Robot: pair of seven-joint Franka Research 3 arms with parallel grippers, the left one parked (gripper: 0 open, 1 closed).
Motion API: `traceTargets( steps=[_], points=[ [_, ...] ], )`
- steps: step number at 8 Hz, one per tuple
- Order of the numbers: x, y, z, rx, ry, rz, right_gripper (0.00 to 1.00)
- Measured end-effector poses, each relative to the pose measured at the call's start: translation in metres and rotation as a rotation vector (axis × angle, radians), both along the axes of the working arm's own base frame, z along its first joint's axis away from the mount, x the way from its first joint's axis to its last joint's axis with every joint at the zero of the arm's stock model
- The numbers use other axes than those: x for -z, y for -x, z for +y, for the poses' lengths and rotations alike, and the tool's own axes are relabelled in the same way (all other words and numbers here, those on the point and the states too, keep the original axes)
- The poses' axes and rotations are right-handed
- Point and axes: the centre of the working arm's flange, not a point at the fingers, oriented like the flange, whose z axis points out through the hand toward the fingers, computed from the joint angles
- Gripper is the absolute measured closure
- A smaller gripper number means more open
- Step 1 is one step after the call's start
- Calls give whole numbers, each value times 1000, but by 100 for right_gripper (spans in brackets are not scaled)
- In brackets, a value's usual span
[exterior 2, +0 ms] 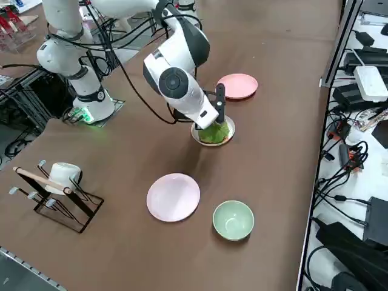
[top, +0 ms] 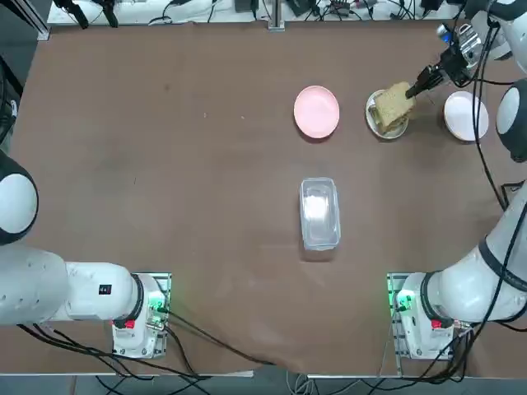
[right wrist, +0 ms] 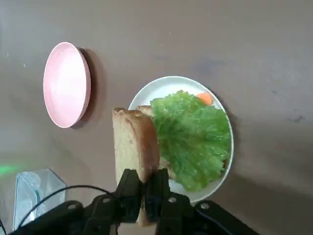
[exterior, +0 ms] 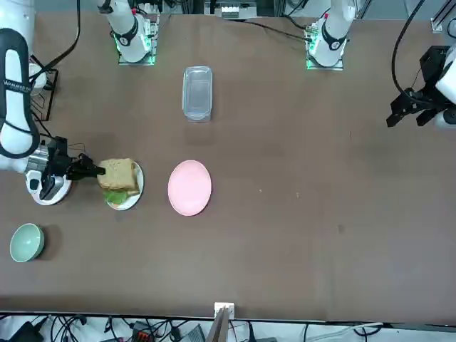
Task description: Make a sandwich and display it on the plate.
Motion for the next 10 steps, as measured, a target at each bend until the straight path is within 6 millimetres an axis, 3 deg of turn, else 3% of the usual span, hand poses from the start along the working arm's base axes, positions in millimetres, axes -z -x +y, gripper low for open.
traceTargets(
  steps=[7, 10],
  points=[
    [18, 1, -2, -26, -29, 19, 91],
    [30, -4, -14, -42, -21, 10, 91]
  ],
)
